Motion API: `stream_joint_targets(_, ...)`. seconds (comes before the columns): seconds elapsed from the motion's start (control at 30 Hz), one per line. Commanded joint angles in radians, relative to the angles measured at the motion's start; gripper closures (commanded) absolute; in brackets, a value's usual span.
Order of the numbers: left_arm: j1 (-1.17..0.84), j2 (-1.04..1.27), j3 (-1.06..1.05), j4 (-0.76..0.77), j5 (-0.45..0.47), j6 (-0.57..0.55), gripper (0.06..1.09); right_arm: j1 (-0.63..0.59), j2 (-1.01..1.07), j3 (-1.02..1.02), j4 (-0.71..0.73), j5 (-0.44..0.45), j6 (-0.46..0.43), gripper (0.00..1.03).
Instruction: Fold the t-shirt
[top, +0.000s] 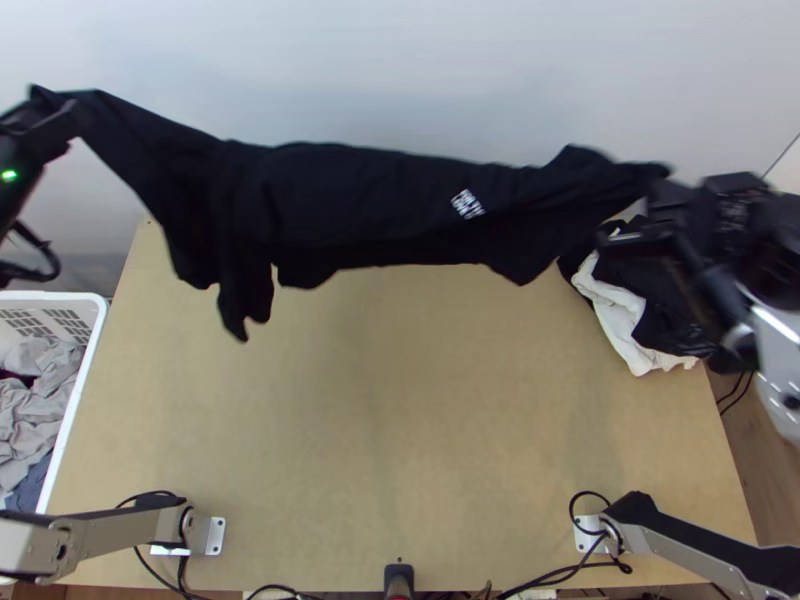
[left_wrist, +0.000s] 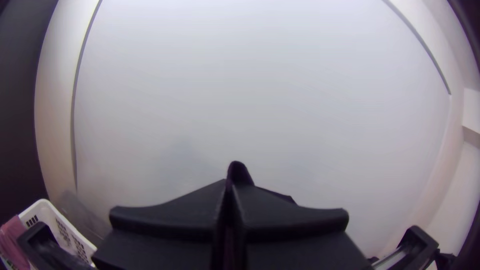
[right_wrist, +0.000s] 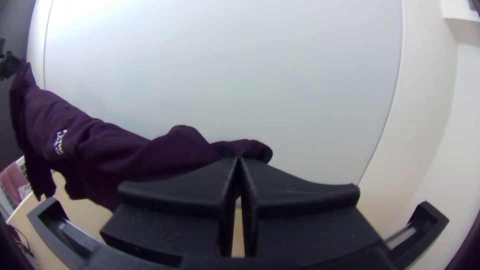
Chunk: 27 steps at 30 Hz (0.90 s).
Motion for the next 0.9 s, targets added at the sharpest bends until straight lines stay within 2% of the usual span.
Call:
stream_joint_targets(0.0,-0.112,-0.075,0.034,-0.081,-0.006,0.042,1.05,0.034,-0.088,0.024,0.125,0.164,-0.185,1.0)
stream_joint_targets(0.13,-0.245,-0.174,-0.195,-0.153,0.008,0.021,1.05,0.047,-0.13,-0.005,0.059,0.168,-0.18,1.0)
stream_joint_targets(0.2,-0.293,-0.233,-0.333,-0.17,0.072,-0.008,1.05,0.067,-0.148,-0.028,0.004,0.168,-0.156,1.0)
stream_joint_targets(0.23,-0.301,-0.254,-0.391,-0.173,0.086,-0.017,1.05,0.08,-0.154,-0.031,-0.046,0.167,-0.125,1.0)
stream_joint_targets(0.37,-0.327,-0.32,-0.588,-0.221,0.253,-0.053,1.05,0.133,-0.17,-0.056,-0.264,0.161,0.039,1.0)
stream_joint_targets(0.43,-0.327,-0.342,-0.716,-0.201,0.278,-0.065,1.05,0.15,-0.188,-0.108,-0.347,0.124,0.106,1.0)
stream_joint_targets(0.63,-0.27,-0.357,-1.068,-0.018,0.29,-0.031,1.04,0.132,-0.25,-0.372,-0.361,-0.028,0.185,1.0)
stream_joint_targets(0.77,-0.238,-0.268,-1.125,0.135,0.29,-0.042,1.04,0.067,-0.216,-0.442,-0.304,-0.128,0.234,1.0)
stream_joint_targets(0.87,-0.198,-0.141,-1.078,0.199,0.29,-0.076,1.04,-0.045,-0.174,-0.472,-0.252,-0.226,0.237,1.0)
